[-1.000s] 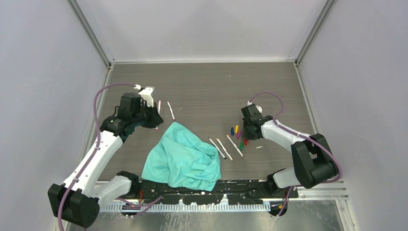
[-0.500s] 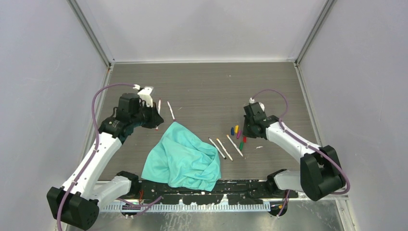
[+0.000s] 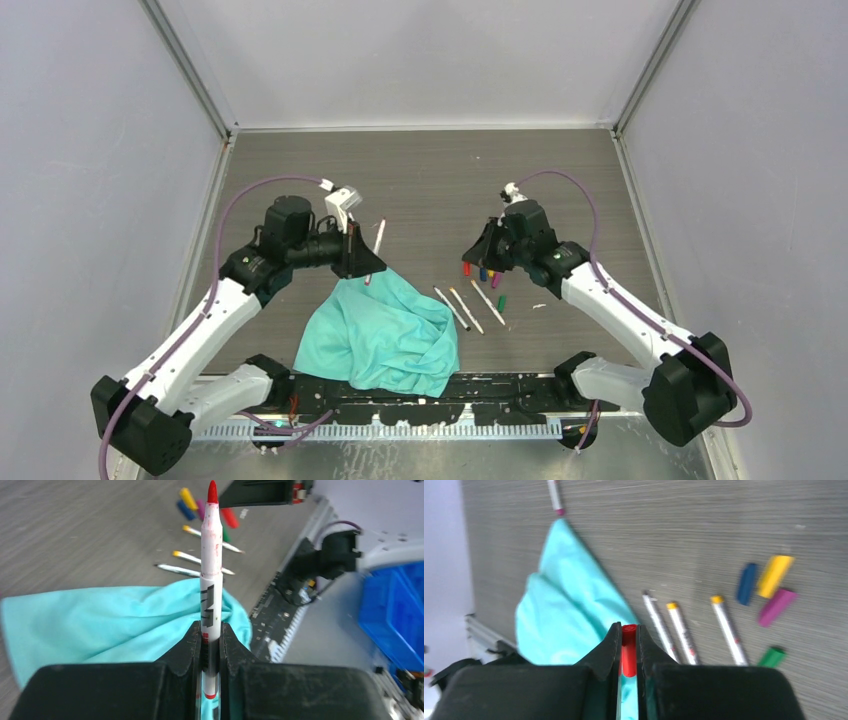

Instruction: Insert the pens into the pen caps

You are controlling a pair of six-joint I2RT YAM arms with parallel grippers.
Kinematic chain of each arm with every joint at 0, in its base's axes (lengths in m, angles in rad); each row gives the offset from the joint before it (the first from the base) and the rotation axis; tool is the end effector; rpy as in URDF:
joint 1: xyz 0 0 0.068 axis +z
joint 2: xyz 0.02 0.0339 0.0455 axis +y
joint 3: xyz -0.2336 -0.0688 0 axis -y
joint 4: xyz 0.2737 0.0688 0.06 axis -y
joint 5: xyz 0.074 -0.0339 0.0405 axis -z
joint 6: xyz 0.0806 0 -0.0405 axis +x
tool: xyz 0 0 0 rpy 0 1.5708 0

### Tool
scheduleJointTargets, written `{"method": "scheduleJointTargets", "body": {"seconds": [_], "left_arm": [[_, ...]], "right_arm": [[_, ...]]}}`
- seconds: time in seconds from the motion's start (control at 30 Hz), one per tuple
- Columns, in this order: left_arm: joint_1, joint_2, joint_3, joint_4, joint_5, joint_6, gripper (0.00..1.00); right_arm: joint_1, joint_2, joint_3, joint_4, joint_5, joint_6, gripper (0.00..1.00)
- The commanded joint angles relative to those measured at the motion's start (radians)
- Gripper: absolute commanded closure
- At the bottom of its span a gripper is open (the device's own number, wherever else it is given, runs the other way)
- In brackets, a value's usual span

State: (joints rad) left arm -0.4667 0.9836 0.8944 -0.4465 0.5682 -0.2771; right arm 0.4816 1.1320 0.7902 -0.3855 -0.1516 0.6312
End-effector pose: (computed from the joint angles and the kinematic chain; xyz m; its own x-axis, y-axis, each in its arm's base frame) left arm 0.2400 -0.1695 0.2709 -0.6553 0.0719 -0.7520 0.6376 0.5866 -0.4994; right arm 0.2722 0.1560 0.1876 -0.8049 0.2375 -0.5438 -0.1027 0.8468 0.5219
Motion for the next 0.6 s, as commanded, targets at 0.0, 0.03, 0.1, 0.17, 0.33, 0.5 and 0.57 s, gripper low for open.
{"method": "scheduleJointTargets", "body": {"seconds": [0.0, 0.03, 0.1, 0.17, 0.33, 0.5, 0.57], "left_arm": [[-0.016, 0.006, -0.002, 0.12, 0.231, -0.047, 1.0], [-0.017, 0.01, -0.001, 0.115, 0.242, -0.04, 1.0], [-0.017, 0.021, -0.012, 0.125, 0.25, -0.039, 1.0], [-0.019, 0.031, -0.031, 0.152, 0.259, -0.054, 1.0], [-0.025, 0.04, -0.02, 0.123, 0.249, -0.023, 1.0], [-0.028, 0.061, -0.009, 0.082, 0.247, 0.007, 1.0], [-0.033, 0.057, -0.008, 0.077, 0.245, 0.017, 1.0]], "right_arm": [[0.084, -0.038, 0.065, 0.185, -0.069, 0.122, 0.99], [0.107, -0.043, 0.063, 0.212, -0.065, 0.141, 0.99], [0.138, -0.051, 0.059, 0.27, -0.05, 0.179, 0.99], [0.163, -0.06, 0.041, 0.341, -0.035, 0.212, 0.99], [0.203, -0.063, 0.017, 0.478, 0.007, 0.267, 0.99], [0.219, -0.043, 0.033, 0.528, 0.02, 0.275, 0.99], [0.223, -0.037, 0.027, 0.553, 0.023, 0.272, 0.99]]}}
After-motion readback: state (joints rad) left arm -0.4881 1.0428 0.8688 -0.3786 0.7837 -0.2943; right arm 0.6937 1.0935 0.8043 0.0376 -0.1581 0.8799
